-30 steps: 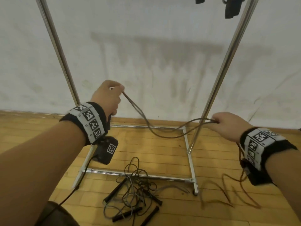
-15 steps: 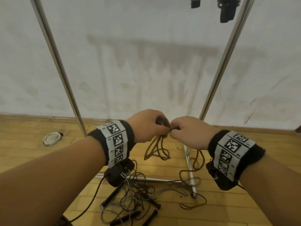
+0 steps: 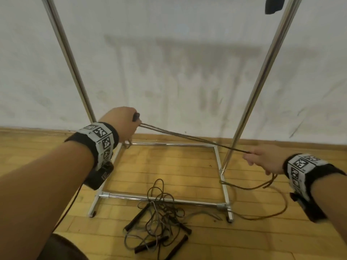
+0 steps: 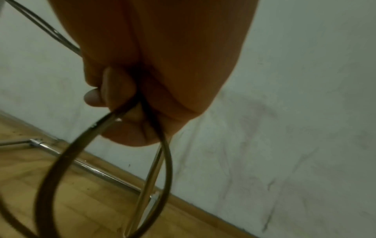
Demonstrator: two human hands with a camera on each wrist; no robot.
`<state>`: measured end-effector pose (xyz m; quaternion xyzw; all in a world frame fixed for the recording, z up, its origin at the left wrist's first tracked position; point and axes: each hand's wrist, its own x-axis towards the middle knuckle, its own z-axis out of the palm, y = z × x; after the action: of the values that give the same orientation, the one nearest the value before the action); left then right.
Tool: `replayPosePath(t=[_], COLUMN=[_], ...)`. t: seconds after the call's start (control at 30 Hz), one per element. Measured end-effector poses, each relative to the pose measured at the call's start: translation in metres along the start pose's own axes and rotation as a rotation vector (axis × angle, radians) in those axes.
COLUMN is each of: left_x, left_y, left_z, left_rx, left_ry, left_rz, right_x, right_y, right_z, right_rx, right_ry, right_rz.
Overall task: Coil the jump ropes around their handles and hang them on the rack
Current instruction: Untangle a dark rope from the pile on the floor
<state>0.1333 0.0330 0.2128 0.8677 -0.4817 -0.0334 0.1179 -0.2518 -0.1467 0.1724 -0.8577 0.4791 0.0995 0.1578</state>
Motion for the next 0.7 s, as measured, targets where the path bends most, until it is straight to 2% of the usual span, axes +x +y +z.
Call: replayPosePath(t=[0.1,0.27,0.37,0.43,0.5,0.6,0.7], left_x=[-0.009,-0.033,-0.044,-0.047,-0.043,-0.029,-0.013], left_y=[0.01,0.064,0.092,0.1,0.101,0.094,0.071], left_z=[0.012,0.028,0.038,0.041,0.039,0.031,0.023], left_rx=[0.011,-0.309,-0.495,-0.503,-0.482,-0.338,-0.239], left_ry=[-0.126,-0.265,-0.364,-0.416,-0.392,-0.23,-0.136], left_rz=[0.108,0.372,0.412,0.407,0.402,0.412,0.326], right_x=[0.003,-0.011,-0.021,-0.026,-0.026,-0.018,-0.007], right_y=[-0.028,-0.107,-0.129,-0.133,-0.129,-0.113,-0.081], right_z=[-0.006,-0.014,-0.017,-0.02,-0.02,-0.018,-0.012], right_rx=[-0.003,0.009,0.059,0.099,0.183,0.221,0.162], right_ry=[0.045,-0.038,-0.034,-0.032,-0.043,-0.005,0.019], right_rz=[-0.061,-0.296,-0.371,-0.406,-0.415,-0.371,-0.316])
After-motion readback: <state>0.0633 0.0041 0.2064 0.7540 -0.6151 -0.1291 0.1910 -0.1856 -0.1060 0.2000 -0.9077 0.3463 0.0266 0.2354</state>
